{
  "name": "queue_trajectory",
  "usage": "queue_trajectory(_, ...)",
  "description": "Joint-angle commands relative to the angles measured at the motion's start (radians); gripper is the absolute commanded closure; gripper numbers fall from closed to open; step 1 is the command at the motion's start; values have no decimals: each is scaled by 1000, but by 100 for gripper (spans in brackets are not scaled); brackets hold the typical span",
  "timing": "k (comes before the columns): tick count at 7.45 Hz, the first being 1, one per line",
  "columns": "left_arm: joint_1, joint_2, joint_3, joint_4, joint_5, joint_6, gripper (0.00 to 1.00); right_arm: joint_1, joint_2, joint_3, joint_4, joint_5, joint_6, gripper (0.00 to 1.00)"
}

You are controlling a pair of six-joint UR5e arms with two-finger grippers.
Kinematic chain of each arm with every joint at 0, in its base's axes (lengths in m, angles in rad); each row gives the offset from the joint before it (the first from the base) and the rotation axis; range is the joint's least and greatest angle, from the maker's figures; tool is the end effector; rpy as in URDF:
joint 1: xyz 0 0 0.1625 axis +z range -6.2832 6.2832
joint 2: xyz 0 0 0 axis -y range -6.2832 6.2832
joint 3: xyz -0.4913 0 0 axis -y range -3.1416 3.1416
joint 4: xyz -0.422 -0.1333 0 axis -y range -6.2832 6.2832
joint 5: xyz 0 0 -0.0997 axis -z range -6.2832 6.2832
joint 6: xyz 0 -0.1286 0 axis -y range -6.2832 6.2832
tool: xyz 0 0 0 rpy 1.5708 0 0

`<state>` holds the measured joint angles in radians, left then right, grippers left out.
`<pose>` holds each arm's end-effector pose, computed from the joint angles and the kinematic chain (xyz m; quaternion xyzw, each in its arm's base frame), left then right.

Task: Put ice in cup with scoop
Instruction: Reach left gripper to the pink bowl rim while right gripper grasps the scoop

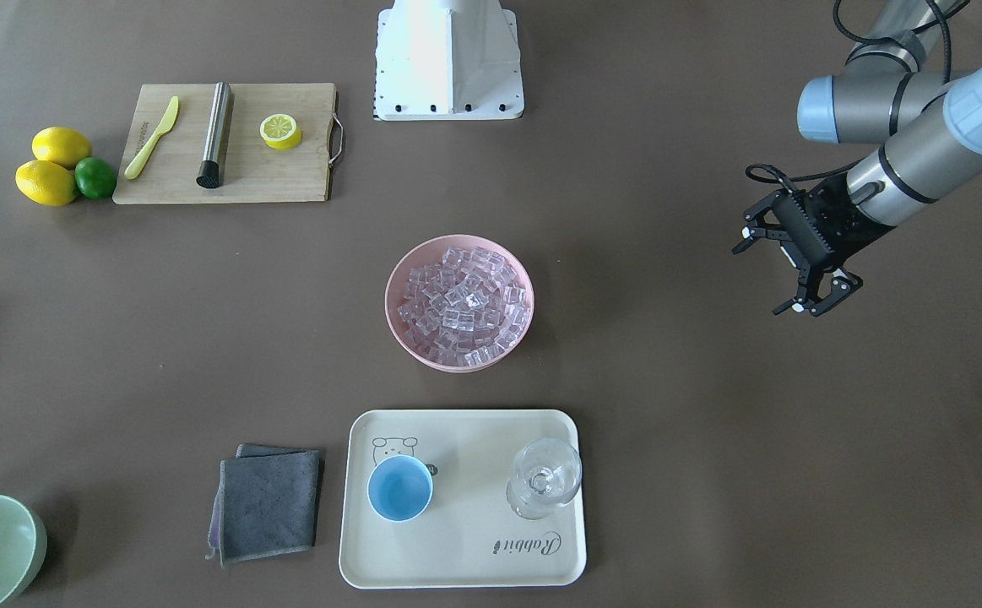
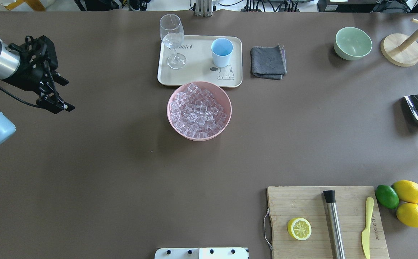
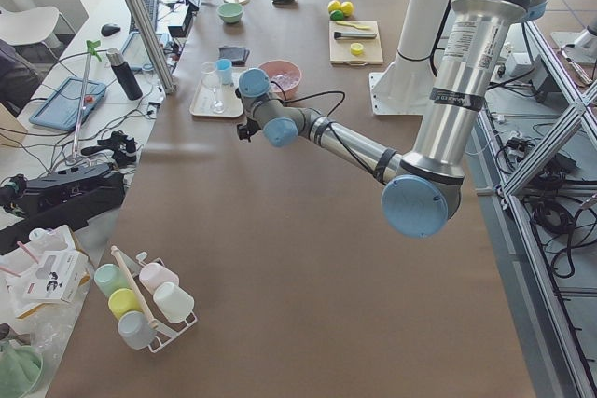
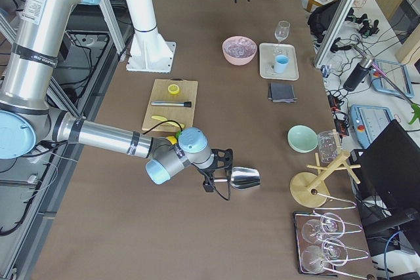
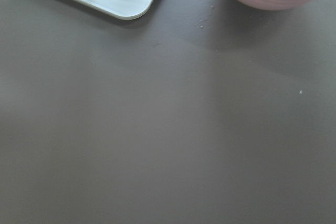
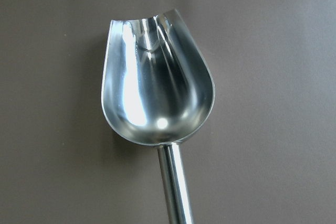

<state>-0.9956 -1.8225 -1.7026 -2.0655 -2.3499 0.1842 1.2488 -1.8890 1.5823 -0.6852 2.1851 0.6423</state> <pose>0.3164 -0.5669 0.4621 0.3190 0.4136 0.4603 0.7178 -0.0671 -0.3883 0.7900 0.1067 -0.3829 0.0605 0.9156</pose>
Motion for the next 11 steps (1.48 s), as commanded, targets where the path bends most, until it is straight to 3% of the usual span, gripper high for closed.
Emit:
queue_trajectory(1,159,-35,11,-166,139,0,1,-80,10,-62,95,-67,51,3)
queue_trajectory(3,196,-136,76,-165,196,82,1,-109,13,-68,95,-97,51,10)
queue_trajectory(4,196,-174,145,-166,196,143,1,-118,11,-68,95,-100,51,17)
queue_trajectory(5,209,-217,168,-165,198,149,1,-129,13,-79,95,-102,51,31)
queue_trajectory(6,245,-224,175,-166,214,149,1,-132,11,-81,108,-100,51,58)
queue_trajectory(7,293,-227,175,-191,262,149,1,-134,11,-85,114,-102,51,93)
queue_trajectory(8,342,-227,175,-229,324,146,1,-135,11,-93,122,-100,49,100)
queue_trajectory(11,345,-273,231,-222,322,141,1,-129,4,-44,125,-59,33,100)
